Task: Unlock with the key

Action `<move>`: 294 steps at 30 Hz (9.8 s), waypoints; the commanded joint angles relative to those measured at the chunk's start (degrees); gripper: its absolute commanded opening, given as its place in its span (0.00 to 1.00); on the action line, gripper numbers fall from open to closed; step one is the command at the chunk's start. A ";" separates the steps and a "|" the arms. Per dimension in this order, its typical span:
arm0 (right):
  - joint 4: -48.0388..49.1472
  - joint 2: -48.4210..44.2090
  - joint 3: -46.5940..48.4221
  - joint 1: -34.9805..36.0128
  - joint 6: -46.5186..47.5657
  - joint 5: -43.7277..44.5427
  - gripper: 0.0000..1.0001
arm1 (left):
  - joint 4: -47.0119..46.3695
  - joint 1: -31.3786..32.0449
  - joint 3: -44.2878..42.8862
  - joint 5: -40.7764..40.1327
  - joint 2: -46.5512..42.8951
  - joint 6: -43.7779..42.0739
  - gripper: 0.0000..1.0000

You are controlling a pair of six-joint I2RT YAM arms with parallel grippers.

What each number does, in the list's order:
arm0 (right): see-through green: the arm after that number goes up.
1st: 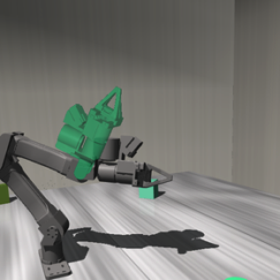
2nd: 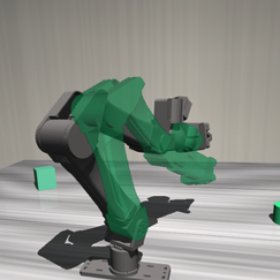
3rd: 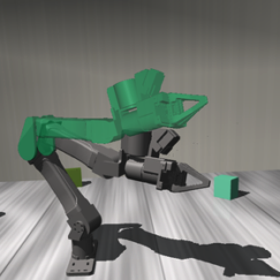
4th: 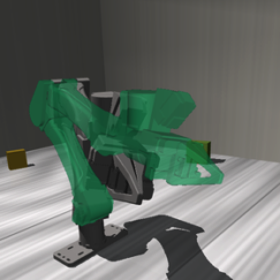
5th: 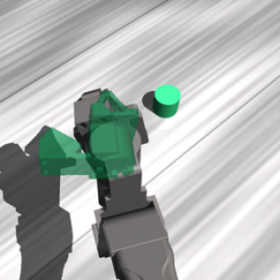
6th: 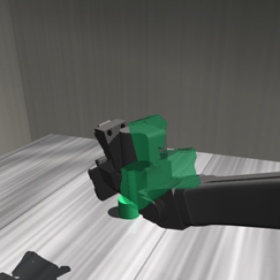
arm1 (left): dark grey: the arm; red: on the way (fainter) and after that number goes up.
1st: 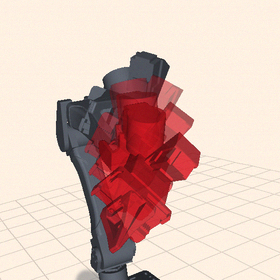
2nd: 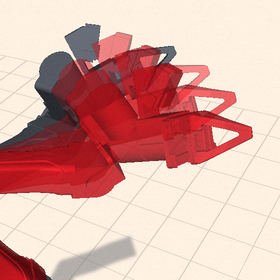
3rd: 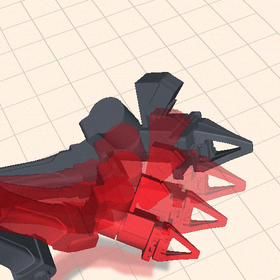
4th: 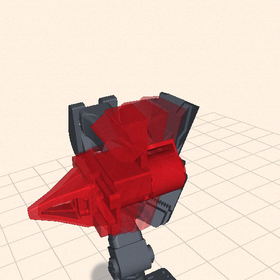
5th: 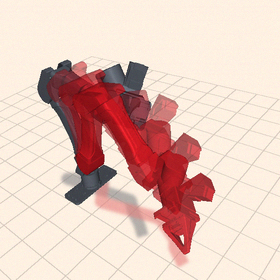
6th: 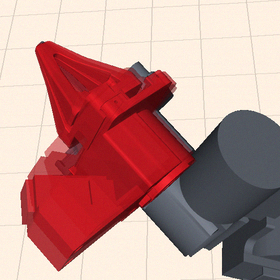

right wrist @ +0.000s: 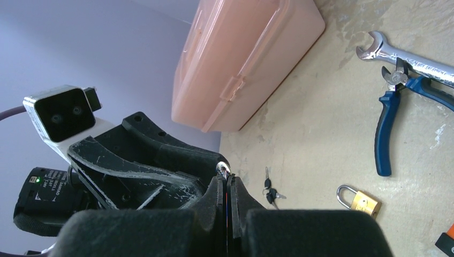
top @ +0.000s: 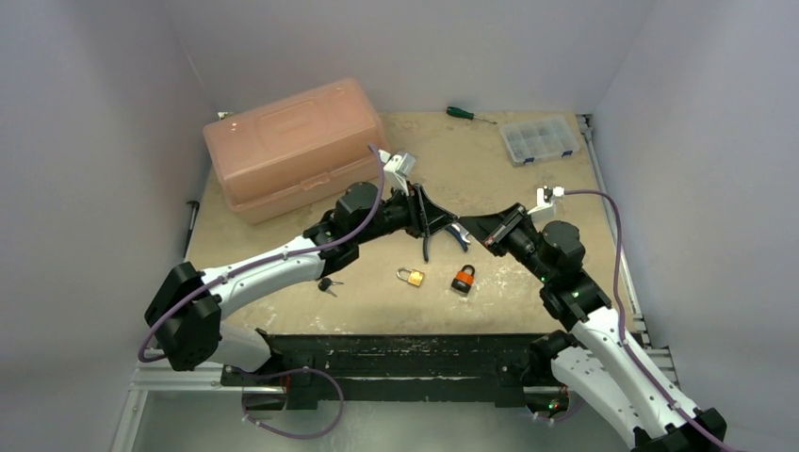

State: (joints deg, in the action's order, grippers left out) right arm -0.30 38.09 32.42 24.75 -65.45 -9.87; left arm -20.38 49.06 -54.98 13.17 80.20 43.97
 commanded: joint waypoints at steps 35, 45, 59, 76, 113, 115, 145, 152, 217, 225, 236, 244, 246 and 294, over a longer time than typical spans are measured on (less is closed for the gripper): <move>-1.54 -1.07 2.46 0.27 -0.11 3.63 0.00 | -1.30 1.28 -0.84 -2.91 0.59 0.82 0.31; -1.41 -1.00 2.52 0.30 -0.19 3.20 0.00 | -2.26 1.86 -1.09 -2.70 1.71 0.77 0.25; 2.38 -2.79 0.13 0.37 1.95 -0.89 0.00 | -1.17 2.00 -3.02 -4.91 2.94 -0.42 0.00; -6.01 -7.58 5.08 0.24 24.81 0.40 0.97 | 24.55 1.94 -7.98 -12.00 -6.13 -12.06 0.00; 16.99 4.81 12.97 0.30 24.70 -34.33 0.50 | 25.43 1.94 -8.74 5.86 -21.06 -15.46 0.00; 17.33 5.02 13.21 0.30 24.67 -34.53 0.50 | 25.23 1.85 -8.80 6.16 -20.88 -15.49 0.00; 20.95 5.88 11.56 0.30 21.30 -35.02 0.52 | 23.63 1.84 -9.72 8.89 -17.95 -15.40 0.00; 19.02 5.42 11.78 0.30 22.16 -33.80 0.60 | 23.72 1.85 -9.62 9.23 -18.72 -15.56 0.00; 9.85 4.01 11.27 0.34 29.74 -47.08 0.00 | 29.04 1.89 -14.10 8.18 -17.59 -19.00 0.00; 9.51 3.25 10.96 0.32 29.77 -51.21 0.00 | 30.33 1.86 -15.72 6.79 -16.27 -20.27 0.00; 8.40 2.98 10.64 0.34 31.13 -54.64 0.00 | 30.34 1.92 -16.79 5.84 -14.22 -20.95 0.00; -5.92 2.45 11.38 0.27 36.42 -31.74 0.00 | 36.20 1.85 -17.86 2.58 -13.70 -23.71 0.47; -9.21 2.13 10.46 0.29 34.51 -19.75 0.00 | 37.81 1.84 -17.88 1.17 -14.04 -23.91 0.66; -27.82 -7.75 3.43 0.18 23.55 7.32 0.00 | 43.57 2.14 -9.65 7.56 19.01 -98.34 0.78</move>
State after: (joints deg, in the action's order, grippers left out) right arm -26.79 31.92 35.97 25.06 -41.45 -1.28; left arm 20.18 51.13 -59.46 17.87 96.53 -49.52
